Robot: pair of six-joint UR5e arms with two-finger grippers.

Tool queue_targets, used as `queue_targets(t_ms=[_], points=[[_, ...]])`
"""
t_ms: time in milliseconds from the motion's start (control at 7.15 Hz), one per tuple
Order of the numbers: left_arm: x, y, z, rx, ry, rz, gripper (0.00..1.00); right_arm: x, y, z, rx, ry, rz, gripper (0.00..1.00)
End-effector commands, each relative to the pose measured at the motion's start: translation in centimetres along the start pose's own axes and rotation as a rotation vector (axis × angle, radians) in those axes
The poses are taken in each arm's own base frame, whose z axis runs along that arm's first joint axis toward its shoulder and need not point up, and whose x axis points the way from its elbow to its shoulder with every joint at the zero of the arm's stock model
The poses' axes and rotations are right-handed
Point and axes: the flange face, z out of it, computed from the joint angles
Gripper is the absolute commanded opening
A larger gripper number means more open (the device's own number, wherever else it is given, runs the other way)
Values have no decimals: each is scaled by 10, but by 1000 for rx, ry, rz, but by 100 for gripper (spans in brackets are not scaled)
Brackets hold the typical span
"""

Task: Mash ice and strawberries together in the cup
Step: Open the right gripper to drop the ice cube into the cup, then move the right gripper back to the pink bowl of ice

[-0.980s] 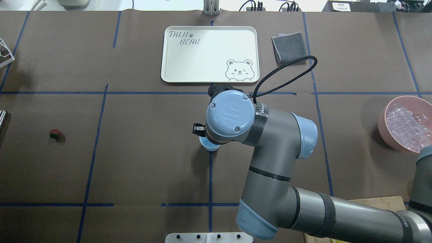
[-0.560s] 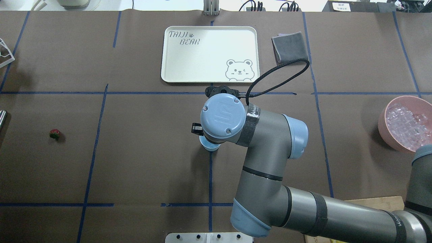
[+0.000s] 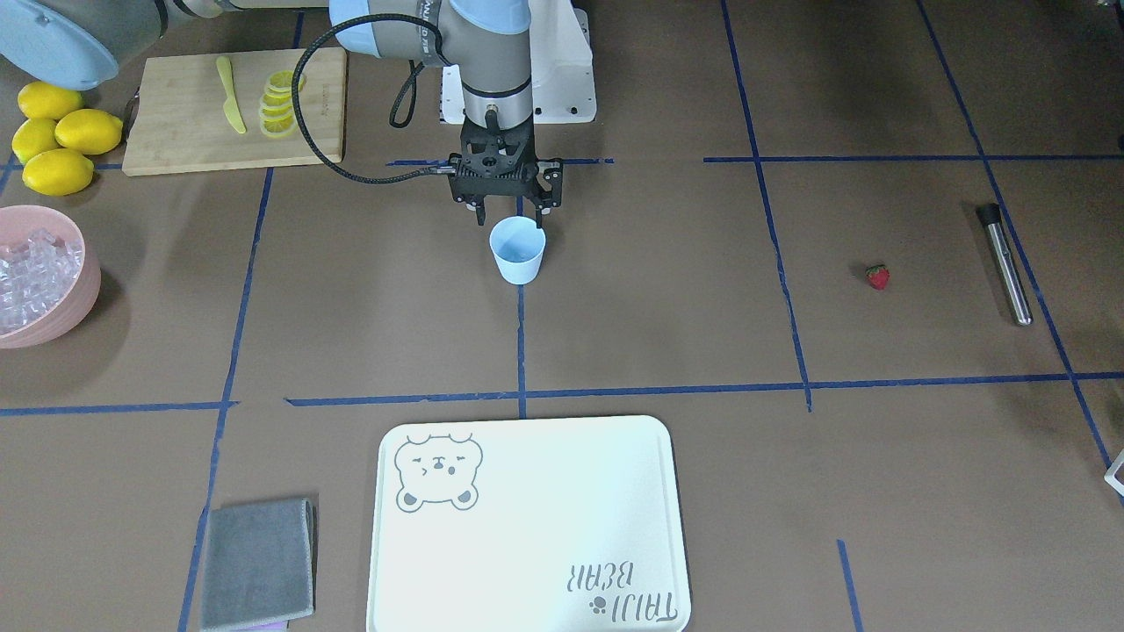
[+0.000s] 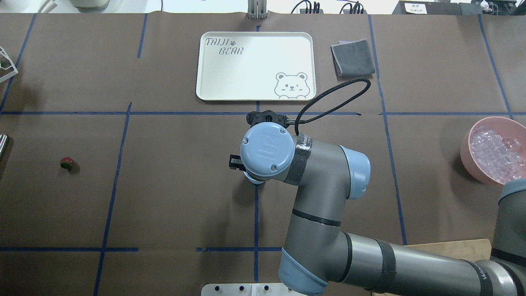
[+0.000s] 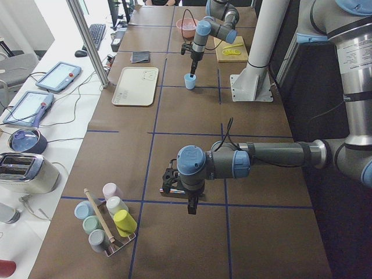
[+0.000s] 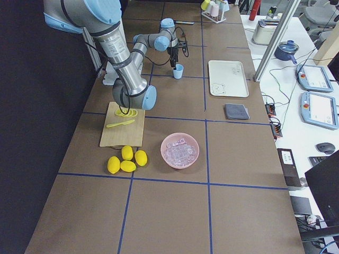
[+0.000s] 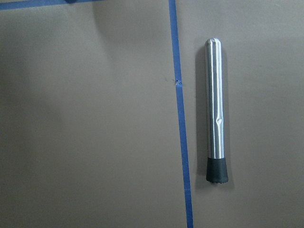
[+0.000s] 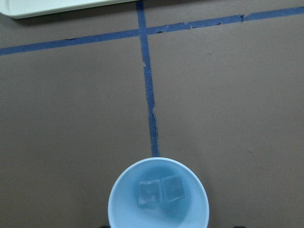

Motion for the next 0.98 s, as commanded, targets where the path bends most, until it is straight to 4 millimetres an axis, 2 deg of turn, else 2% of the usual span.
queue_targets(t_ms=[0, 140, 280, 420, 700, 840], points=[[0, 0, 0, -1, 0, -1, 100, 33, -24, -3, -33, 6, -67, 99], [0, 0, 0, -1, 0, -1, 100, 79, -40, -11, -52, 2, -125, 99], [0, 0, 0, -1, 0, -1, 100, 125, -47, -27, -40, -1, -190, 100], [0, 0, 0, -1, 0, -1, 100, 174, -58, -34, -53, 17, -251, 100], [-1, 0, 1, -2, 0, -2, 100, 286, -86, -52, -98, 53, -406, 100], [-1, 0, 1, -3, 0, -3, 100, 343, -96, -54, -113, 28, -433, 100]])
